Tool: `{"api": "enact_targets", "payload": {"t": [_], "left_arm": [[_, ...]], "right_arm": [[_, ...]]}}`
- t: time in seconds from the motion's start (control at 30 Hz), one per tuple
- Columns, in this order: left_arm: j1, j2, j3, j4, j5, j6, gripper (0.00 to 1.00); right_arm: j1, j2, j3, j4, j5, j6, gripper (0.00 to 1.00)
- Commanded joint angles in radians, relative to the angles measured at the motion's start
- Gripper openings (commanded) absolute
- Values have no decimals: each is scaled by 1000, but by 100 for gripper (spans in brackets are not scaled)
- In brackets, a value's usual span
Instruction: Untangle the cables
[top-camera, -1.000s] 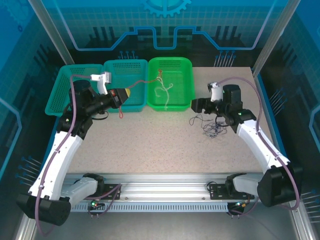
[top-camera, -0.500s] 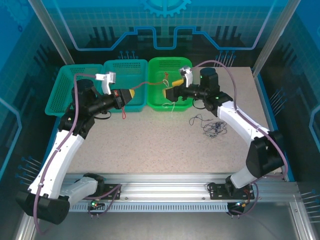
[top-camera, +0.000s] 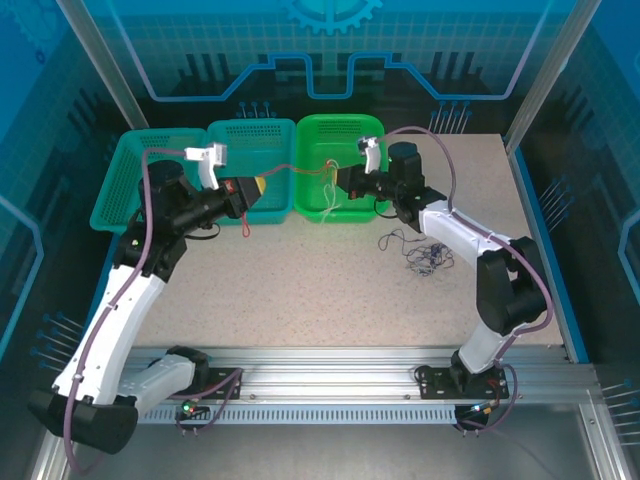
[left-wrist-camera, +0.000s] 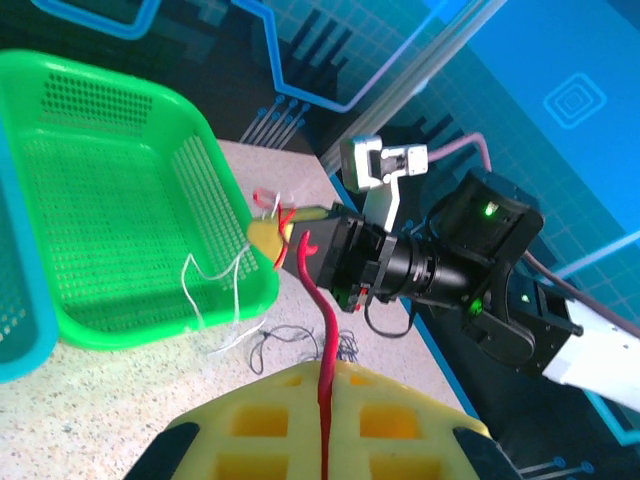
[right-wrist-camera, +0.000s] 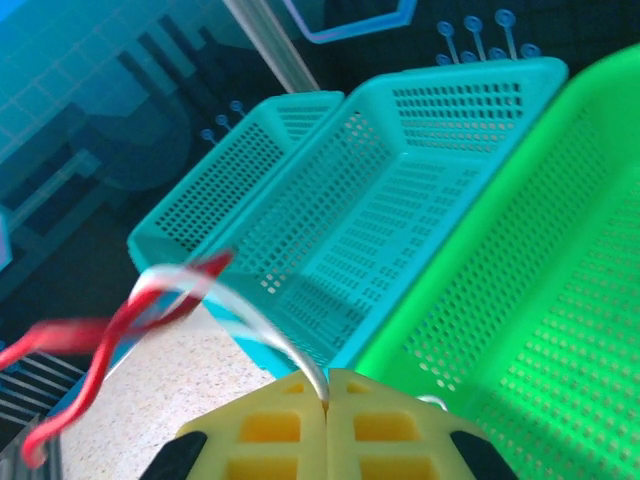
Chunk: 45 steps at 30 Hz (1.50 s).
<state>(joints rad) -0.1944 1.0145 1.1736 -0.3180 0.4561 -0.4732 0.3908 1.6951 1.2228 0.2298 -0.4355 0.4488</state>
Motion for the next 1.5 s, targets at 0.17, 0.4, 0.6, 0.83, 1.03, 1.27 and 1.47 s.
{"api": "enact_targets", "payload": {"t": [0.17, 0.4, 0.6, 0.83, 1.03, 1.27, 1.47], "left_arm": [[63, -46, 114, -25, -74, -12, 0], [95, -31, 153, -40, -141, -29, 0], [184, 59, 261, -218, -379, 55, 0], [429, 189, 205, -112, -413, 73, 0], [588, 375, 198, 32, -325, 89, 0], [660, 599, 281, 37, -279, 85, 7], [663, 638, 353, 55, -254, 44, 62]], "right_arm": [[-130, -47, -45, -342, 355, 85, 0], [-288, -164, -87, -420, 272, 126, 0], [-306, -393, -94, -478, 188, 133, 0], [-308, -636, -124, -655, 251, 152, 0], [-309, -745, -134, -723, 263, 105, 0], [-309, -752, -124, -755, 252, 120, 0], [-304, -729, -108, -749, 220, 129, 0]]}}
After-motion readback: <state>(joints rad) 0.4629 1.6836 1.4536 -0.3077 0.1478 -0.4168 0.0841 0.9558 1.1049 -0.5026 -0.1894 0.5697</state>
